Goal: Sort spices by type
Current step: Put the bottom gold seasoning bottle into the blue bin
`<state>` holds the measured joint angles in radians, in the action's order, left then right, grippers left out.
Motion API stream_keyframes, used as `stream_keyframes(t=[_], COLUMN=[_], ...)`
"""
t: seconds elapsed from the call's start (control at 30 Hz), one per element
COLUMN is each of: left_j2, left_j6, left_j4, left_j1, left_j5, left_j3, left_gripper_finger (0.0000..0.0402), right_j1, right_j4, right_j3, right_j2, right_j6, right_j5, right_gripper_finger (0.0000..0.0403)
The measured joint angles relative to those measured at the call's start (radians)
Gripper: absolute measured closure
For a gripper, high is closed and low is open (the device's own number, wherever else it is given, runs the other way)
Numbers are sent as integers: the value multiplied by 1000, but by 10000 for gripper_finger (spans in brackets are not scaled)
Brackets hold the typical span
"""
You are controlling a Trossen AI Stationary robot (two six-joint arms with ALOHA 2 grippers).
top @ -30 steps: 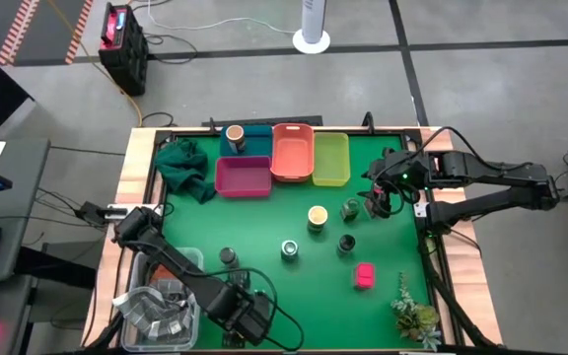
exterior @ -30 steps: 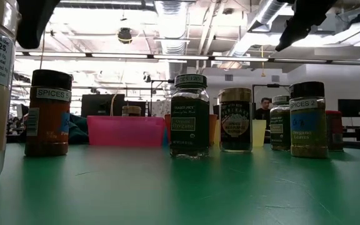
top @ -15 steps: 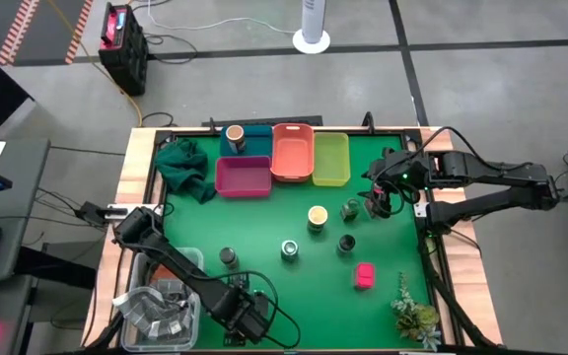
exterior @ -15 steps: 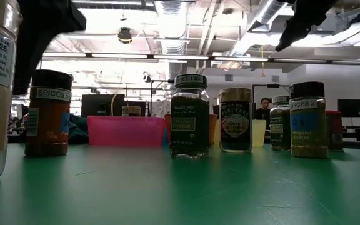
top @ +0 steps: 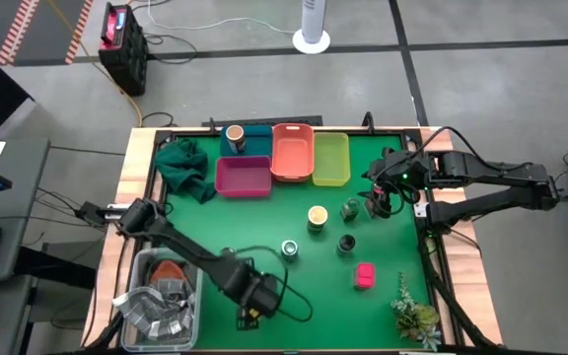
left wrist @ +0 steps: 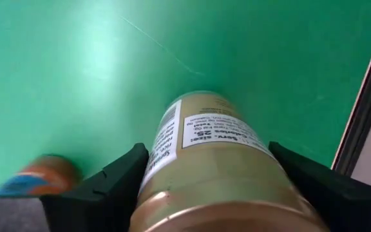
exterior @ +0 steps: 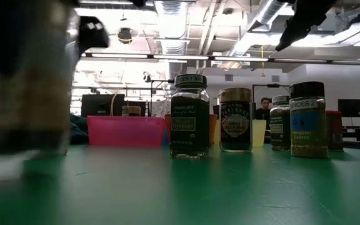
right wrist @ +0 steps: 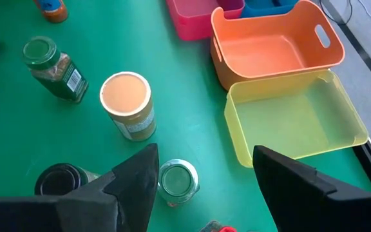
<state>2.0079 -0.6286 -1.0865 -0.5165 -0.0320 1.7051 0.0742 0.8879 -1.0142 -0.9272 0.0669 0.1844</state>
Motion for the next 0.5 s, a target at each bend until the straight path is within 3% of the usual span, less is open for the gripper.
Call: stream_keyframes(t=[0.2, 0.5], left_j2=[-79, -227], left_j6=[71, 242], left_j4=[-30, -201], left_j1=[147, 476], left_j5=[-98, -71], left_j3=[64, 82], left_gripper_finger=[130, 130], right_j1=[0, 0], right_j4=[3, -5], right_j3=[0, 0], right_j2=[0, 0], right_j6=[0, 15], right_j5=[0, 0], right_gripper_finger=[124, 124])
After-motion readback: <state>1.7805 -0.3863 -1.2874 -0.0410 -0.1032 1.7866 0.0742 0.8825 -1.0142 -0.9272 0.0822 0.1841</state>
